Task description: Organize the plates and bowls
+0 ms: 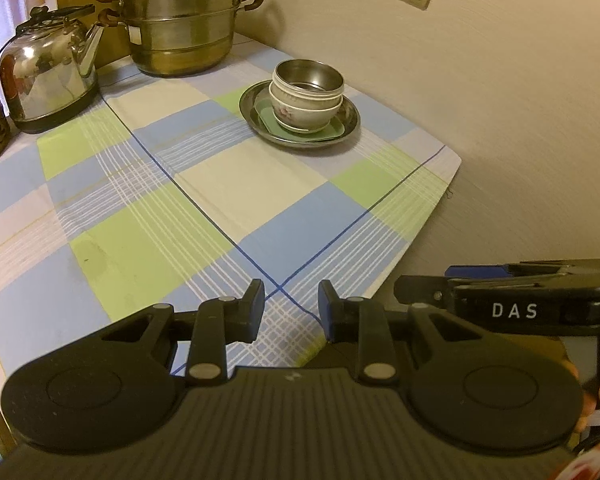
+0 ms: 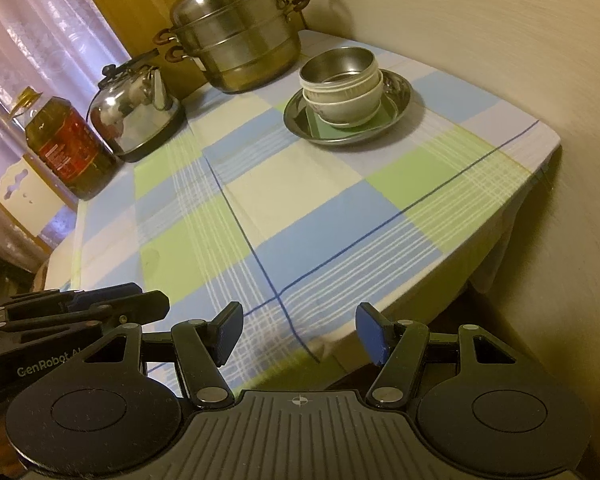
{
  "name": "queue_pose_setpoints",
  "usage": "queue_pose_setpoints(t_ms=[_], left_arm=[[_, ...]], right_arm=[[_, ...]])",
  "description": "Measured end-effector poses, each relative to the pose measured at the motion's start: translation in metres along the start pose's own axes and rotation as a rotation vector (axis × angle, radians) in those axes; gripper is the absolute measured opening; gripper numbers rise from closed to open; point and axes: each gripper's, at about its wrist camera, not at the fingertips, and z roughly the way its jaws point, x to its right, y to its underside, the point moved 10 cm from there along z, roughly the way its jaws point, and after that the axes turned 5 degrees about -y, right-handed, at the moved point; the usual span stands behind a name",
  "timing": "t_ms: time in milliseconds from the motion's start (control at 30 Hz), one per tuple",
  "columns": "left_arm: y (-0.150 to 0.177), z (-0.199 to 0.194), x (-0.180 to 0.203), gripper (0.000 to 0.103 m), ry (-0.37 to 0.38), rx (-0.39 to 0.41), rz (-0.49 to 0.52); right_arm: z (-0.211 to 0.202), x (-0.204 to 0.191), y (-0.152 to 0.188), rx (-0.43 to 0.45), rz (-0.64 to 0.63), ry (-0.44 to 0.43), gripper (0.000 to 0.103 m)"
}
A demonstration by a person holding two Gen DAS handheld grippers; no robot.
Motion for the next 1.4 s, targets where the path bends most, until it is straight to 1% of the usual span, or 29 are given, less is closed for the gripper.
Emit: queue_pose_setpoints(t_ms=[200, 500, 1067, 1400], left_arm=[[0.0021, -0.0052, 0.0015, 0.026, 0.006, 0.01, 0.001], [0.0028, -0.0095, 0.0029, 0.026, 0.012, 0.018, 0.008], [-0.0002, -0.0042, -0.0007, 0.026, 0.032, 0.014, 0.014], [-0.0027, -0.0028, -0.002, 0.026, 0.03, 0.015, 0.01]], right_arm=[[-0.0038, -0.0045, 0.0059, 0.008, -0.009, 0.004, 0.062], [-0.0062, -0.0074, 0.0057, 0.018, -0.014, 0.005, 0.062], [-0.0033, -0.0061, 0.0045, 0.013, -0.011, 0.017, 0.062], [0.0005, -0.0066, 0.0024, 0.009, -0.016, 0.022, 0.062]])
